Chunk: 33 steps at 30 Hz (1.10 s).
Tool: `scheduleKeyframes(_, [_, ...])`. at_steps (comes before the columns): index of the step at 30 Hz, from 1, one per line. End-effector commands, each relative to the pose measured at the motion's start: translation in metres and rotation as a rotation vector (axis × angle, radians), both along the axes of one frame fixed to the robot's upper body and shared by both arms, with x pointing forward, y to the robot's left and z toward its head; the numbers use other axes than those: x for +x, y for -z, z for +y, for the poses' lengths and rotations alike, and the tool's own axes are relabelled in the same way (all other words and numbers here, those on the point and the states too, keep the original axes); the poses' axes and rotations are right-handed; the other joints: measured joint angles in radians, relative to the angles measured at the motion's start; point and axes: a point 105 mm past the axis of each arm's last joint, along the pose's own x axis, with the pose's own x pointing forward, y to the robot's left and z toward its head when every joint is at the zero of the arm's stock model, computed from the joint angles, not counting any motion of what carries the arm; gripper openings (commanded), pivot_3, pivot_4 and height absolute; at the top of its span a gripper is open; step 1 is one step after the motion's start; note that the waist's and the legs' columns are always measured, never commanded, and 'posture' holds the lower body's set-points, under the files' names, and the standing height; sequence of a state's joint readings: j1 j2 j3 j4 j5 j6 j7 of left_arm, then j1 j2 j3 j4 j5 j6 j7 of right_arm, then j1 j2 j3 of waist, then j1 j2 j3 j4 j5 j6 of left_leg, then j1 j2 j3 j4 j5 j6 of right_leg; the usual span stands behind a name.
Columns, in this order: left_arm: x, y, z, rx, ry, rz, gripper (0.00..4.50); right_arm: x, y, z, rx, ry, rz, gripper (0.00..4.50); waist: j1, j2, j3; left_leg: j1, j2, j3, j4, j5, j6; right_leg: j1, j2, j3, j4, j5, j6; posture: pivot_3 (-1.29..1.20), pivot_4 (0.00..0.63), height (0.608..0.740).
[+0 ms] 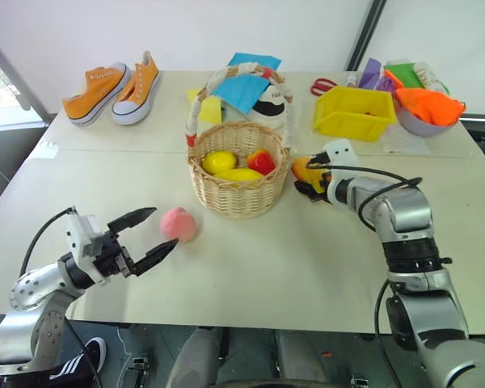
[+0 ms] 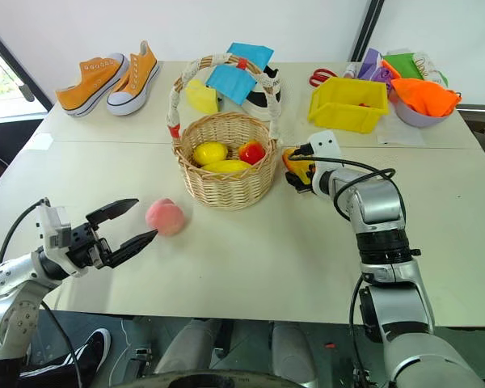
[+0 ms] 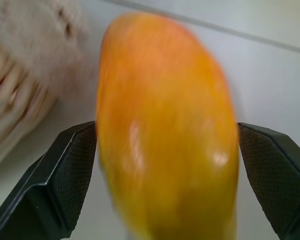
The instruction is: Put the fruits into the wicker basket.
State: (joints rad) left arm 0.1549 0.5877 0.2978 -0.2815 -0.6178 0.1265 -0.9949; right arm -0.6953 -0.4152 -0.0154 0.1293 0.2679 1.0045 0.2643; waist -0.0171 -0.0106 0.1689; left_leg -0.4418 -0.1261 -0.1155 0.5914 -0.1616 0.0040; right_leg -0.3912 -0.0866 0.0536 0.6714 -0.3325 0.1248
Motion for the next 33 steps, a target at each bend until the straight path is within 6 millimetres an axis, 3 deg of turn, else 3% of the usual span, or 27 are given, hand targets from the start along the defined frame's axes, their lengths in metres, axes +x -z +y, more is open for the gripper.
scheduleKeyframes(1, [-0.002, -0.009, -0.001, 0.011, -0.007, -0.047, 4.50, 0.007, -0.023, -0.002, 0.040, 0.022, -0.093, 4.24, 0.001, 0.000, 0.000, 0.000, 0.000, 0.000, 0.000, 0.000, 0.000, 0.000, 0.000, 0.000, 0.000, 0.000, 0.000, 0.00, 0.150, 0.740])
scheduleKeyframes(6, [-0.002, -0.009, -0.001, 0.007, 0.002, -0.041, 4.50, 0.006, -0.017, 0.000, 0.018, 0.005, -0.074, 2.53, -0.001, 0.000, 0.000, 0.000, 0.000, 0.000, 0.000, 0.000, 0.000, 0.000, 0.000, 0.000, 0.000, 0.000, 0.001, 0.00, 0.150, 0.740])
scheduleKeyframes(13, [0.001, -0.014, -0.001, -0.008, 0.001, -0.050, 4.50, -0.005, -0.023, -0.019, 0.001, 0.038, -0.116, 2.53, 0.003, 0.000, 0.000, 0.000, 0.000, 0.000, 0.000, 0.000, 0.000, 0.000, 0.000, 0.000, 0.000, 0.000, 0.001, 0.00, 0.150, 0.740])
scheduleKeyframes(18, [0.004, -0.016, 0.004, -0.011, -0.010, -0.056, 4.50, -0.036, -0.053, -0.017, 0.104, -0.076, -0.246, 2.53, 0.005, 0.000, 0.000, -0.001, 0.000, 0.000, 0.000, 0.000, 0.000, 0.000, 0.000, 0.000, -0.001, 0.000, 0.001, 0.00, 0.150, 0.740])
scheduleKeyframes(21, [0.008, -0.018, 0.005, -0.027, -0.009, -0.061, 4.50, -0.070, -0.061, -0.016, 0.170, -0.209, -0.275, 2.53, 0.006, 0.000, 0.000, -0.001, 0.000, 0.000, 0.000, 0.000, 0.000, 0.000, 0.000, -0.001, -0.001, 0.000, 0.001, 0.00, 0.150, 0.740])
scheduleKeyframes(24, [0.015, -0.023, 0.007, -0.026, -0.023, -0.085, 4.50, -0.116, -0.063, -0.002, 0.187, -0.457, -0.233, 2.53, 0.008, 0.000, 0.000, -0.001, 0.000, -0.001, 0.000, -0.001, 0.001, 0.001, 0.000, -0.001, -0.003, 0.000, 0.001, 0.00, 0.150, 0.740])
scheduleKeyframes(27, [0.017, -0.026, 0.008, -0.024, -0.016, -0.093, 4.50, -0.137, -0.070, 0.008, 0.207, -0.580, -0.217, 2.53, -0.004, 0.000, 0.000, -0.001, 0.001, 0.000, 0.000, -0.001, 0.002, 0.003, -0.001, -0.001, -0.004, 0.001, 0.000, 0.00, 0.150, 0.740])
scheduleKeyframes(30, [0.019, -0.029, 0.007, -0.028, -0.009, -0.100, 4.50, -0.143, -0.080, 0.017, 0.247, -0.632, -0.231, 2.53, -0.004, 0.000, 0.000, -0.001, 0.003, 0.002, 0.001, -0.001, 0.002, 0.003, -0.001, -0.001, -0.005, 0.002, -0.002, 0.00, 0.150, 0.740])
scheduleKeyframes(33, [0.016, -0.027, 0.006, -0.029, -0.003, -0.093, 4.50, -0.132, -0.104, 0.052, 0.227, -0.702, -0.333, 2.53, -0.008, 0.001, 0.000, 0.000, 0.003, 0.003, 0.001, -0.001, 0.002, 0.002, -0.001, -0.001, -0.005, 0.001, -0.006, 0.00, 0.150, 0.740])
